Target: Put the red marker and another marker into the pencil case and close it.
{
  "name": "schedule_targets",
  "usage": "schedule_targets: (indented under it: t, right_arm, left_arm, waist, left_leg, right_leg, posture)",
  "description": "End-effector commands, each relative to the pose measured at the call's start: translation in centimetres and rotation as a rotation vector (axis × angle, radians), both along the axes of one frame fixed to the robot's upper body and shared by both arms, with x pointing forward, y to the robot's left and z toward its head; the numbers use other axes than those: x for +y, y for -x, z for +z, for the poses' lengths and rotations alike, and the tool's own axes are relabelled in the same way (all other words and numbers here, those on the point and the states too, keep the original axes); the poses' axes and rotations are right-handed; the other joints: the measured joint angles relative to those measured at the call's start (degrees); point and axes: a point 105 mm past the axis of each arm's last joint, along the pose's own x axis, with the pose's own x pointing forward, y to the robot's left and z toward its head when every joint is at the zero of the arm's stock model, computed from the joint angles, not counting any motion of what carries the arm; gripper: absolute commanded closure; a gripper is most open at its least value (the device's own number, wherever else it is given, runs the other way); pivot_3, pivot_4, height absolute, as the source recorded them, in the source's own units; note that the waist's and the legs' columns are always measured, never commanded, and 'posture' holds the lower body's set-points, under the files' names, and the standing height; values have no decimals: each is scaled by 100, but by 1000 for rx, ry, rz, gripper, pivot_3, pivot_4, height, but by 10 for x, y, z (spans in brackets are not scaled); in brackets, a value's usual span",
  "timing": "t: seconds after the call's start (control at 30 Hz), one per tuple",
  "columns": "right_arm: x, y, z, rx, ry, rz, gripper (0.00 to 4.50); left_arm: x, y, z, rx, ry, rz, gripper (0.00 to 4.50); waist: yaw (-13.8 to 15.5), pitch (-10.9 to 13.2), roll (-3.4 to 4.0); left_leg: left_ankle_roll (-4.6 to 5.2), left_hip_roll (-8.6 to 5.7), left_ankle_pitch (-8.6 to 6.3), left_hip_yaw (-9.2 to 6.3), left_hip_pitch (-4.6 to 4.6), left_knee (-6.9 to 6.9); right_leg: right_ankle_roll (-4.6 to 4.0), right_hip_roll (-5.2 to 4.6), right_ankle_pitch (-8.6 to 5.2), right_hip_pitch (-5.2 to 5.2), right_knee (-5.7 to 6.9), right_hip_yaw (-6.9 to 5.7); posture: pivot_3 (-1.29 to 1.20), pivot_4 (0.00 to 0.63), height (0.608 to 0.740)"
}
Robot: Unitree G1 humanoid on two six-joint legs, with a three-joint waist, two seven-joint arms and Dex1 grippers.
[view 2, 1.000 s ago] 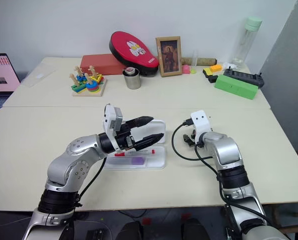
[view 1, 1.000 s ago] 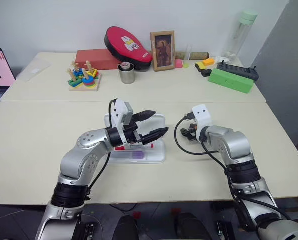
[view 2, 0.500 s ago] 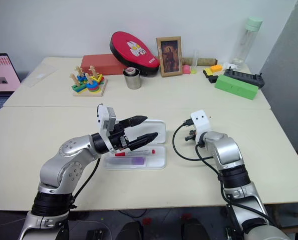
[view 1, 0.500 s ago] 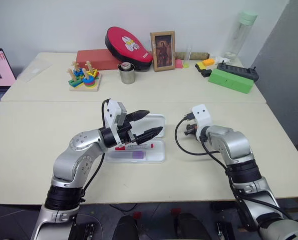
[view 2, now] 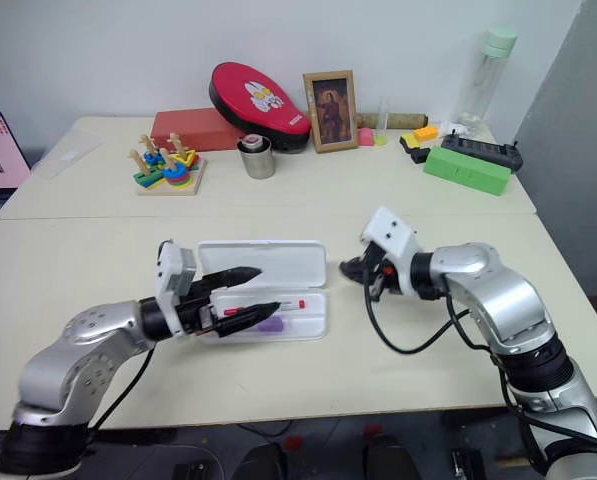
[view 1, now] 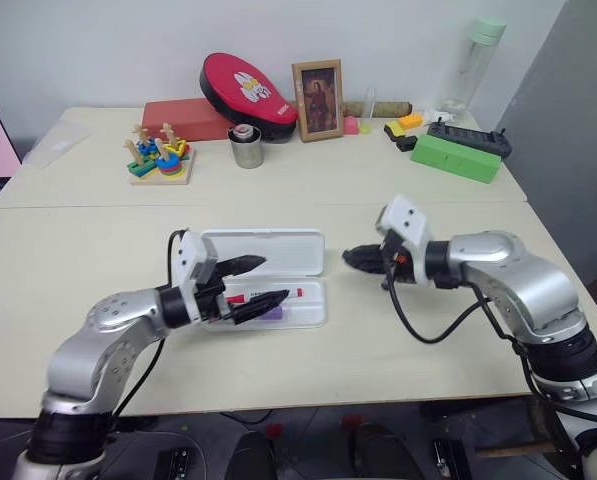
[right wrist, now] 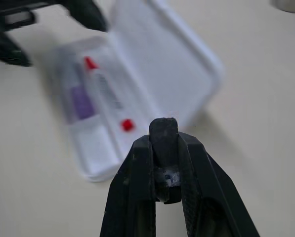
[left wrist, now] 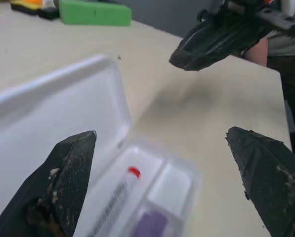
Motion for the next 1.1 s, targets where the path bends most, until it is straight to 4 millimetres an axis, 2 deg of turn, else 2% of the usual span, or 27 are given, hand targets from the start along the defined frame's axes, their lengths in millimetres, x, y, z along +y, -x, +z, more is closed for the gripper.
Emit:
schedule_targets:
  t: [0.03, 0.3, 0.47, 0.67, 0.73, 0.9, 1.1]
  right_arm:
    - [21, 11, 0, -41, 7, 113, 4192]
    - [45, -2, -27, -33, 77, 110, 4192]
    - [48, -6, -37, -18, 95, 110, 4192]
    - [48, -1, -44, 1, 107, 138, 4192]
    - [48, 0, -43, 6, 103, 143, 3485]
    - [49, 3, -43, 10, 98, 161, 2455]
    - [52, 5, -26, -6, 30, 177, 1112]
  left_arm:
    - [11, 12, 13, -39, -20, -5, 0]
    - [25, 33, 6, 17, -59, 27, 0]
    - [22, 33, 8, 9, -49, 39, 0]
    - [21, 32, 10, 4, -53, 47, 0]
    - [21, 31, 11, 2, -54, 49, 0]
    - [20, 29, 11, -2, -57, 49, 0]
    - [19, 25, 12, -11, -55, 50, 0]
  waist:
    - [12, -1, -1]
    - [59, -6, -11]
    - [95, -7, -11]
    - [96, -6, -10]
    - [96, -6, -11]
    - [100, -6, -11]
    - [104, -6, -11]
  left_leg:
    - [0, 0, 0, 1, -1, 1]
    - [-3, 1, 2, 3, 3, 8]
    - [-3, 1, 1, 3, -1, 5]
    - [-3, 1, 1, 3, 1, 4]
    - [-3, 1, 1, 3, 1, 4]
    - [-3, 1, 1, 3, 1, 4]
    - [-3, 1, 1, 3, 1, 4]
  right_leg:
    - [1, 0, 0, 0, -1, 1]
    - [2, -3, 2, -20, -1, -1]
    - [0, -3, 2, -21, 1, -2]
    - [0, -2, 2, -20, 2, -2]
    - [0, -2, 2, -20, 2, -2]
    - [0, -2, 2, -19, 2, -2]
    - [0, -2, 2, -17, 2, -2]
  posture:
    - [0, 150, 740]
    - [0, 150, 740]
    - [0, 150, 740]
    - [0, 150, 740]
    - [0, 150, 740]
    - [0, 150, 740]
    - [0, 150, 740]
